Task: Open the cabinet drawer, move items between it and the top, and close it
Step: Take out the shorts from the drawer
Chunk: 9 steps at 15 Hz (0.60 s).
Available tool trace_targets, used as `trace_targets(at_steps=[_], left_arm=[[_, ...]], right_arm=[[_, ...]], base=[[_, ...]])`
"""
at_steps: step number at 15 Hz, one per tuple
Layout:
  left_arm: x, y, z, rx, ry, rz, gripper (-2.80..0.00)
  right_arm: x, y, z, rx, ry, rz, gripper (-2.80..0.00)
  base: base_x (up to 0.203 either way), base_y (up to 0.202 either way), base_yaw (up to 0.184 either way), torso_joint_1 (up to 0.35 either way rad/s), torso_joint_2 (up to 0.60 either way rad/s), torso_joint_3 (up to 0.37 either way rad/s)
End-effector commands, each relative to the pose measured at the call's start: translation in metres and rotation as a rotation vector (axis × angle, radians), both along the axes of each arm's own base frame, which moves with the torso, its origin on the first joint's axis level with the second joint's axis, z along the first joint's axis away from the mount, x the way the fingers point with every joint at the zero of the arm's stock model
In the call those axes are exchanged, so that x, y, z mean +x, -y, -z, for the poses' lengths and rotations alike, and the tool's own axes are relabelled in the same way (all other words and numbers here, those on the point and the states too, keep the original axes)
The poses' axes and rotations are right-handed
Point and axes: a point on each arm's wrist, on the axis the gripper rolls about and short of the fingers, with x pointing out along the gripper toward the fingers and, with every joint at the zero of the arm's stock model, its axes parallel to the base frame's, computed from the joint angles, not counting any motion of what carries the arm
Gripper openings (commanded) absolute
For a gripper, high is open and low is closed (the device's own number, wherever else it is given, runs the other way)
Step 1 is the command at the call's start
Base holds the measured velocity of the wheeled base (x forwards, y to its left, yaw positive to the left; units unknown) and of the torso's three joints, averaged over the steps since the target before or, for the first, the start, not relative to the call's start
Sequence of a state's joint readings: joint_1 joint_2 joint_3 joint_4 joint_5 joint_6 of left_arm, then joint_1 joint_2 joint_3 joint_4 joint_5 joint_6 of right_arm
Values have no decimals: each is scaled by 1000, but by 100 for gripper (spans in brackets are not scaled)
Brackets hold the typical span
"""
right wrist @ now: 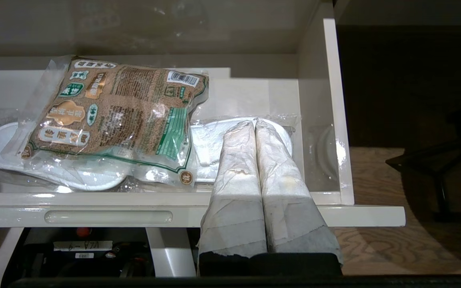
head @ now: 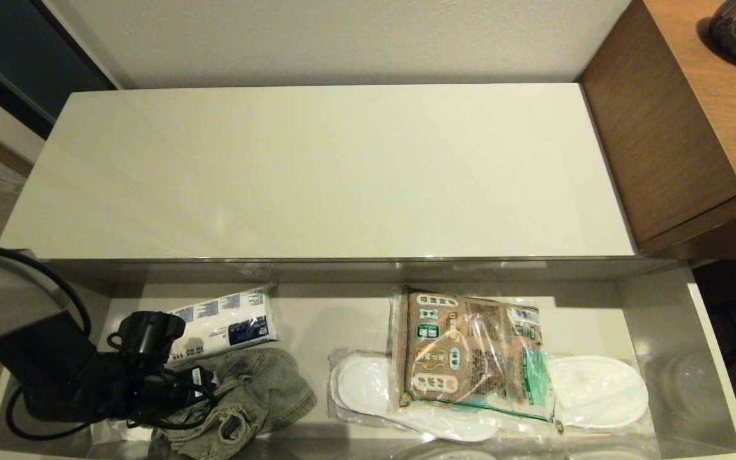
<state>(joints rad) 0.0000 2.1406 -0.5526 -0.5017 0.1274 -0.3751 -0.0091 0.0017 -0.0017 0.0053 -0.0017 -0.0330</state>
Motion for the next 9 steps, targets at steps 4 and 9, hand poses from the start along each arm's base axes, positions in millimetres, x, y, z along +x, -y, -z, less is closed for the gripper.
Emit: trace_targets(at_steps=[4, 9], left_arm=[[-7, 1, 9, -1, -44, 1, 0], [-10, 3, -11, -14, 20, 17, 0]], right_arm=[[0, 0, 0, -1, -2, 0, -280], [0, 0, 0, -1, -2, 0, -280]], base=[[0, 0, 0, 0, 0, 0], [0, 0, 0, 0, 0, 0]])
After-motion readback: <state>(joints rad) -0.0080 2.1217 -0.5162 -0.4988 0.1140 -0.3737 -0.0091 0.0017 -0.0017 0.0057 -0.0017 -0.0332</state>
